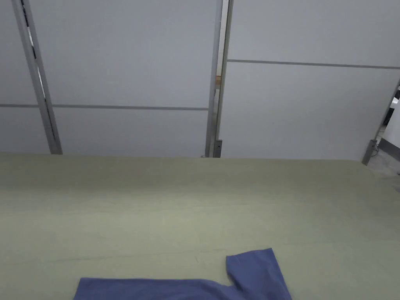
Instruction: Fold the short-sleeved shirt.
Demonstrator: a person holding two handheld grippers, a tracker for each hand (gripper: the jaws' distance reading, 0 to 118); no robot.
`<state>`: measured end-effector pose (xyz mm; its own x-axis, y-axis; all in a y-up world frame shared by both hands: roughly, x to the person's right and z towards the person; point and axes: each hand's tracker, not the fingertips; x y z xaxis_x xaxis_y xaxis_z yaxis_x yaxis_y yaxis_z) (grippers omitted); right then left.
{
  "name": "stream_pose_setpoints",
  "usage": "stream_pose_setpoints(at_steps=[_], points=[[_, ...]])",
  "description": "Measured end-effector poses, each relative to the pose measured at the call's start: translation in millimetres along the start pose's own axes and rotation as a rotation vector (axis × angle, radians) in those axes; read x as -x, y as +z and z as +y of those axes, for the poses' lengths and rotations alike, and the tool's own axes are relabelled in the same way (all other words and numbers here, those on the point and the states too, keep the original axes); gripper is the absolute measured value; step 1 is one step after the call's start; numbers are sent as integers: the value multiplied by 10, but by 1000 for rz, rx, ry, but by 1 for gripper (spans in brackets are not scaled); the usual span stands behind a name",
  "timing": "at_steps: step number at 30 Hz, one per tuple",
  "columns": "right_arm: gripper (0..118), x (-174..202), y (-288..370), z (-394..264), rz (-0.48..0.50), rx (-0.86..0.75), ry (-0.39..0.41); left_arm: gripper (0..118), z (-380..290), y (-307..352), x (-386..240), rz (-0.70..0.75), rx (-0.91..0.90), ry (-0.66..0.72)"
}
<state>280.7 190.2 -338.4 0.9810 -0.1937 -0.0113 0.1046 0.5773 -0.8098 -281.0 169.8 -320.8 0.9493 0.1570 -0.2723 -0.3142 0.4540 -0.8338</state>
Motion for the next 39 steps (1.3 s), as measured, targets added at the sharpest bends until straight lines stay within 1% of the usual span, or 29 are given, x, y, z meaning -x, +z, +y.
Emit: stream_pose_setpoints(at_steps=[1,3,5,6,8,11,12,13,14,15,16,18,19,22,23,24,25,26,27,28,29,31,32,33,34,35,36,37,39], points=[[12,-88,2,-120,3,54,-29,6,-180,-57,54,16,50,-8],[13,-170,-56,-290,-15,156,-44,6,-462,-223,111,18,147,-16],[13,-214,-247,-478,-60,290,-25,6,-744,-445,125,36,261,2],[13,-225,-317,-550,-73,328,-23,6,-844,-535,111,49,292,-14],[13,-259,-486,-684,-90,372,-17,6,-990,-690,89,91,295,-53],[15,-213,-550,-679,-104,351,-3,7,-974,-690,80,97,224,3],[34,-173,-536,-655,-142,354,42,18,-949,-643,87,100,203,31],[59,-133,-463,-645,-202,338,92,44,-901,-548,105,107,156,37],[90,-106,-352,-641,-236,287,129,86,-838,-411,119,104,106,37],[114,-99,-216,-633,-238,228,145,118,-790,-273,133,95,54,37],[116,-82,14,-613,-246,131,145,118,-722,-9,115,52,-105,44],[113,-63,459,-540,-249,-101,106,118,-538,426,87,-10,-227,41],[113,-31,670,-508,-247,-237,72,118,-434,673,37,-57,-321,44],[113,87,1221,-374,-168,-597,-11,118,-128,1188,-215,-148,-615,25],[112,149,1328,-329,-143,-675,-28,118,-56,1341,-323,-174,-695,-2],[108,202,1396,-297,-123,-739,-38,118,-7,1459,-414,-188,-751,-32],[95,404,1547,-217,-90,-806,-30,118,32,1576,-532,-202,-817,-74],[59,492,1597,-204,-65,-855,-8,113,21,1613,-623,-208,-878,-120],[3,578,1621,-203,-68,-892,16,93,7,1649,-702,-207,-930,-164],[3,678,1619,-176,-98,-910,40,54,-11,1681,-794,-173,-966,-205],[3,737,1605,-189,-124,-932,43,1,-17,1667,-874,-142,-982,-239],[3,781,1565,-165,-14,-874,77,0,-26,1566,-911,-99,-941,-253],[3,826,1515,-156,-29,-857,79,0,44,1502,-883,-201,-874,-286],[3,831,1469,-145,-33,-853,87,0,99,1404,-891,-258,-796,-279],[3,839,1425,-133,-13,-820,113,0,238,1219,-876,-243,-756,-229],[3,854,1380,-124,-21,-802,120,0,388,1063,-821,-260,-700,-213],[3,861,1343,-121,-31,-794,122,0,524,926,-797,-270,-627,-210],[3,798,1261,-84,-27,-771,126,0,688,735,-756,-231,-559,-176],[3,768,1160,-67,-24,-740,106,0,1030,266,-732,-233,-391,-157]])
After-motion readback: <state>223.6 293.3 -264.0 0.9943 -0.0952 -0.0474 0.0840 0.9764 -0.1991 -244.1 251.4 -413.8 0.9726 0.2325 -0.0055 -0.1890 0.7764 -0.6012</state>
